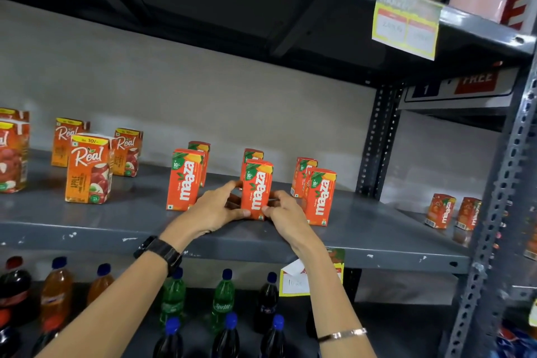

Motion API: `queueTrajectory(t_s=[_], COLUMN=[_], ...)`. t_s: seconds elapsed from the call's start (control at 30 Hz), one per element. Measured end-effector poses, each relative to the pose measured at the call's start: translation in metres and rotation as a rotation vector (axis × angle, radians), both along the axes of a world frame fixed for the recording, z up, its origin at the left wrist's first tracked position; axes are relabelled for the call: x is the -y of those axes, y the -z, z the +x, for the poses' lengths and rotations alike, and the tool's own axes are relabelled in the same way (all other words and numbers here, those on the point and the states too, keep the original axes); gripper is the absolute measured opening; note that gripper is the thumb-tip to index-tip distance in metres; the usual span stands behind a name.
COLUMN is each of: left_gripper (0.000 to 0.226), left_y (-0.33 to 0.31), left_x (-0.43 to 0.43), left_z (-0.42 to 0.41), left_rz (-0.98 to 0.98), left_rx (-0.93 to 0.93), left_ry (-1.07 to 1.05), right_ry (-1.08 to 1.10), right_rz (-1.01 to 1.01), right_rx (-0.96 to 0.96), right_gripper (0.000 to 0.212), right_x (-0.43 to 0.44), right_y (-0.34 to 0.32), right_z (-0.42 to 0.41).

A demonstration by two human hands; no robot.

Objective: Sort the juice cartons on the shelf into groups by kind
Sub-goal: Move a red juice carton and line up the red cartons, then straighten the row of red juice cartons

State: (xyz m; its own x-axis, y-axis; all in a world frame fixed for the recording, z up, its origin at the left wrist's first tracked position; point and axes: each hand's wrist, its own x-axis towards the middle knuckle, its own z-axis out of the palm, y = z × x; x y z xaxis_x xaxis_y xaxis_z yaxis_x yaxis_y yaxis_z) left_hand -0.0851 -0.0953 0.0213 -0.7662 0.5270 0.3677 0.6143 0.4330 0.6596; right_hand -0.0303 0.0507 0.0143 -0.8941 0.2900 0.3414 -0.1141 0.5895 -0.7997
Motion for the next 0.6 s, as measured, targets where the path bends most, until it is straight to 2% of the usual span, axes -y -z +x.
queueTrajectory(t_s=[0.27,0.4,0.47,0.53,0.6], left_gripper=[0.065,0.073,0.072,0.067,0.065], left_y=[0.002,0.001,0.004,0.010,0.014], left_x=[0.002,0.007,0.018,0.041,0.077], left_z=[0.000,0.006,0.015,0.025,0.028], left_rz=[0.040,0.061,0.081,0.137,0.179], left_rx=[0.034,0.033,-0.069,-0.200,-0.393], left_ry=[0.013,0.031,0.052,0.073,0.006], right_ry=[0.016,0.089,0.172,0.235,0.244], right_rz=[0.019,-0.005,-0.027,-0.127,-0.191], right_rx=[-0.044,-0.131,-0.298,-0.572,-0.796], right_gripper=[0.025,0.048,0.044,0.032,0.027], right_x=[-0.002,0.002,0.010,0.032,0.070], right_y=[0.003,0.002,0.005,0.010,0.014], right_z=[-0.006,0.001,0.008,0.017,0.025])
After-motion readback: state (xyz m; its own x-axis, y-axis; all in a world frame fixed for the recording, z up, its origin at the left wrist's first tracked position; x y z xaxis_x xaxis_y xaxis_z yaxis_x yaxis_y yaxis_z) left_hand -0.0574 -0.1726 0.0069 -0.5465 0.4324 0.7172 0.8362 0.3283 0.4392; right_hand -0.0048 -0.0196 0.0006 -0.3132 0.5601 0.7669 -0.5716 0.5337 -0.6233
